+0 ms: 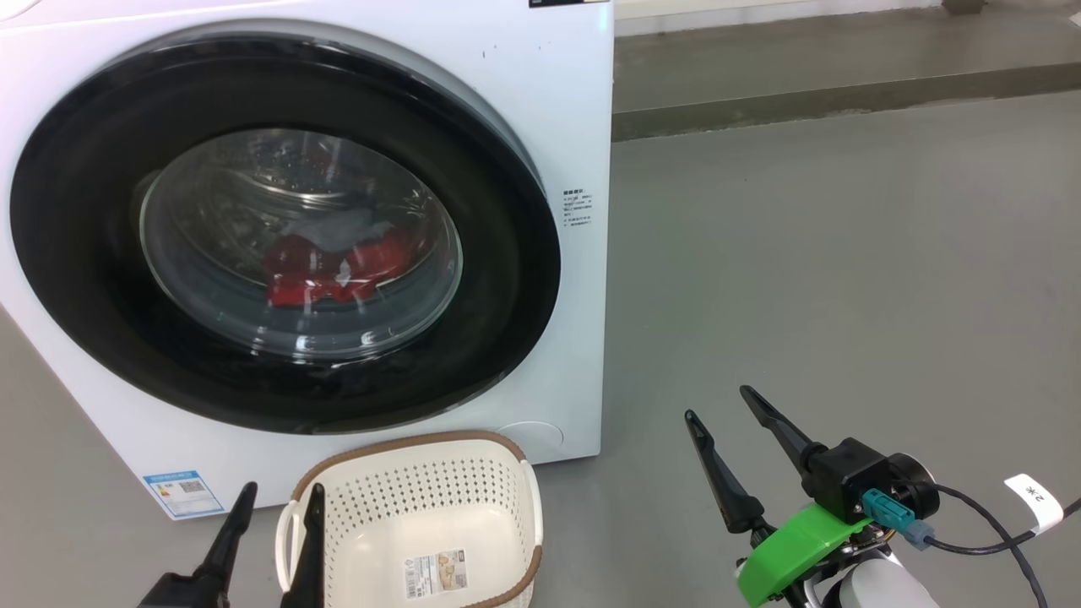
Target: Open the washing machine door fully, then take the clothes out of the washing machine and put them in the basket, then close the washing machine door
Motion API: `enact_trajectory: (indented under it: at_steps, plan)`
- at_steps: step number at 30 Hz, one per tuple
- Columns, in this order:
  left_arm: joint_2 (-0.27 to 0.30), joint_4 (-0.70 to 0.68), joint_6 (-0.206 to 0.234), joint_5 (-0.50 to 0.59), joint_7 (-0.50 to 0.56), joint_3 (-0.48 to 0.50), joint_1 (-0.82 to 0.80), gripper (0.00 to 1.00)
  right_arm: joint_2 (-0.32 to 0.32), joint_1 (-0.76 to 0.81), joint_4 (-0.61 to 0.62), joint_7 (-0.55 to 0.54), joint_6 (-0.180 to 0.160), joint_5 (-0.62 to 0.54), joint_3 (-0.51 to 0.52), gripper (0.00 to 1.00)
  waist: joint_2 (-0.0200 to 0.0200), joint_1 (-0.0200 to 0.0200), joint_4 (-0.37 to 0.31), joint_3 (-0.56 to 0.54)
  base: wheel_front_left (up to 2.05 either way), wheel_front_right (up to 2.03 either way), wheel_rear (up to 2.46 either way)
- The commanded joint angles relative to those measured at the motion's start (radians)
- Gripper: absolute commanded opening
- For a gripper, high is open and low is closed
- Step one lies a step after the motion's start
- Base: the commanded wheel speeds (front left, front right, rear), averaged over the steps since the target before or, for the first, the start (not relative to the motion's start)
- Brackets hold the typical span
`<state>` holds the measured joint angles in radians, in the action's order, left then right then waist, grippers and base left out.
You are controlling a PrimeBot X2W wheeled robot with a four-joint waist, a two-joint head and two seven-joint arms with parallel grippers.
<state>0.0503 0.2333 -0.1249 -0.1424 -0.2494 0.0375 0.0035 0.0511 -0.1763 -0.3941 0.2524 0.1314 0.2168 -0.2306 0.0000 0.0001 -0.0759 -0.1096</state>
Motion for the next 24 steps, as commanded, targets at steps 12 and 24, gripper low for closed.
enact_trajectory:
  at_steps: [12, 24]
  plan:
    - [0.019, -0.023, -0.006, -0.008, -0.012, 0.036, -0.013, 1.0, -0.001, -0.043, 0.008, 0.009, -0.001, 0.025, -0.022, 0.0, 0.0, 0.0, 0.011, 0.004, 0.0, 0.0, 0.0]
    - [0.037, -0.04, -0.006, -0.023, -0.012, -0.018, -0.043, 1.0, -0.001, -0.108, -0.013, 0.009, -0.001, 0.335, 0.014, 0.0, 0.0, 0.0, 0.046, 0.07, 0.0, 0.0, 0.0]
